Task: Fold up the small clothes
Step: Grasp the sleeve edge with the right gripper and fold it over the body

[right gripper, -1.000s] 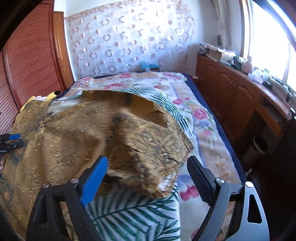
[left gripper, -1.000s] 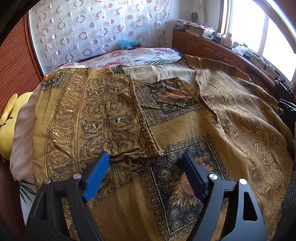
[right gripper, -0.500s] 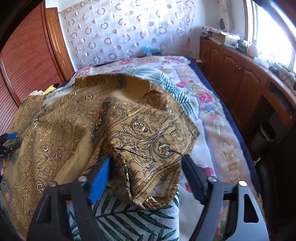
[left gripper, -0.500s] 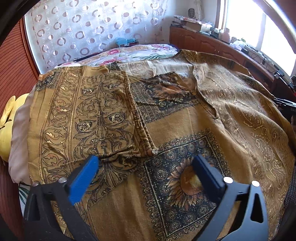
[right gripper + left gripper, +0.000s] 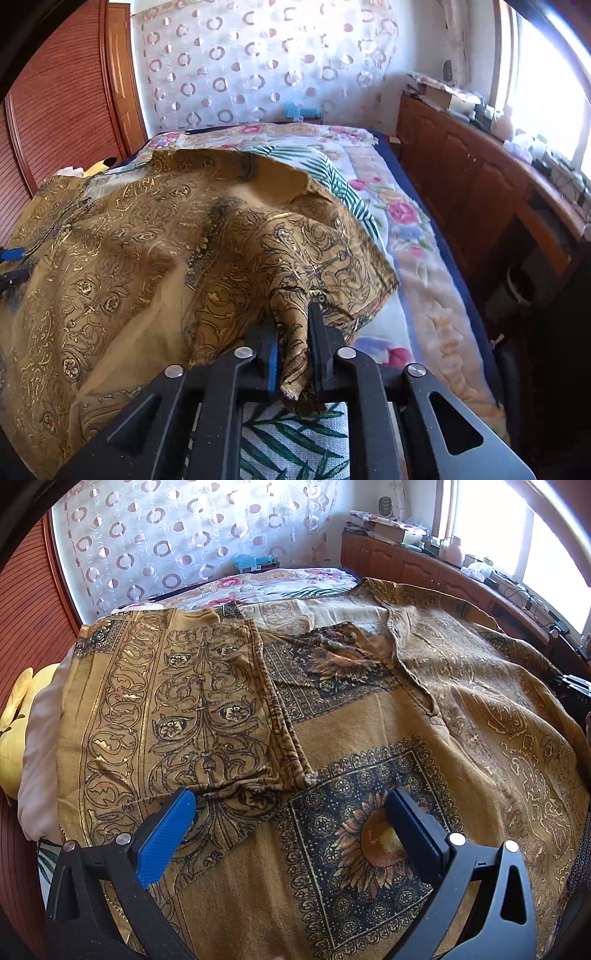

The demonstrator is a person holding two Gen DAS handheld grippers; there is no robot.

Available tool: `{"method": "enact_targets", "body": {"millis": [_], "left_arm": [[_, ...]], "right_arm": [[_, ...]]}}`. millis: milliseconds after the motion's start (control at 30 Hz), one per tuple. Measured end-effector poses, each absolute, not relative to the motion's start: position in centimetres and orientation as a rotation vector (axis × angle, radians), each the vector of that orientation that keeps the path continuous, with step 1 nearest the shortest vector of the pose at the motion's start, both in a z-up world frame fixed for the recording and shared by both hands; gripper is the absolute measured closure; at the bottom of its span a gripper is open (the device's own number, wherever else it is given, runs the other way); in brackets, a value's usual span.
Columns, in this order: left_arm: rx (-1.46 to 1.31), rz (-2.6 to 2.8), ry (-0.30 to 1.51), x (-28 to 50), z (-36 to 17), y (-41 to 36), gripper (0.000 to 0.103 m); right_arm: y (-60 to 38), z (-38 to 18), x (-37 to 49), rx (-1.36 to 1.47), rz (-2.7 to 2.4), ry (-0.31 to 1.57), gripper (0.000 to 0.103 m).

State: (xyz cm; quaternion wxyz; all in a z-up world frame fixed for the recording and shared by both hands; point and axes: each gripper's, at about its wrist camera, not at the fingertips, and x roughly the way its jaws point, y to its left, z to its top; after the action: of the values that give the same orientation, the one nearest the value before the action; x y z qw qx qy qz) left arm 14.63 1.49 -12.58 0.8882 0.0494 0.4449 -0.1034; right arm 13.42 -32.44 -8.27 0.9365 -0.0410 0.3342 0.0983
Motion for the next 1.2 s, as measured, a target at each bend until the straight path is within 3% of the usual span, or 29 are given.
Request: {"method": "enact_targets", "body": {"millis": [500,933,1033,1100,1200], "left_arm": [[-0.034,-0.087,0.640,10.2,-6.6,3.9,0.000],[-0.030,-0.159,0.568,7.3,-4.5,3.3,0.000],[-0.038,-0.173,0.567,6.9,-4.7,3.1,0.000],[-0.040,-0.173,0.564,6.6,-4.7,3.1,0.000],[-0.043,-0.176,0.560,6.2,-4.7,3.0,0.000]], "right_arm": [[-24.6,-5.1,11.3,-0.158,0.403,0.564,0.092],[-21.5,-8.5,12.2,-0.222,0.531,0.670,0.092],[-21.5,-8.3,12.0,-0.233,0.525,0.684,0.084],[-21.9,-8.4,11.8,-0.232,0.528,0.693,0.059],[-22.4,-7.8,10.8,-0.233,0.536,0.685,0.053]]}}
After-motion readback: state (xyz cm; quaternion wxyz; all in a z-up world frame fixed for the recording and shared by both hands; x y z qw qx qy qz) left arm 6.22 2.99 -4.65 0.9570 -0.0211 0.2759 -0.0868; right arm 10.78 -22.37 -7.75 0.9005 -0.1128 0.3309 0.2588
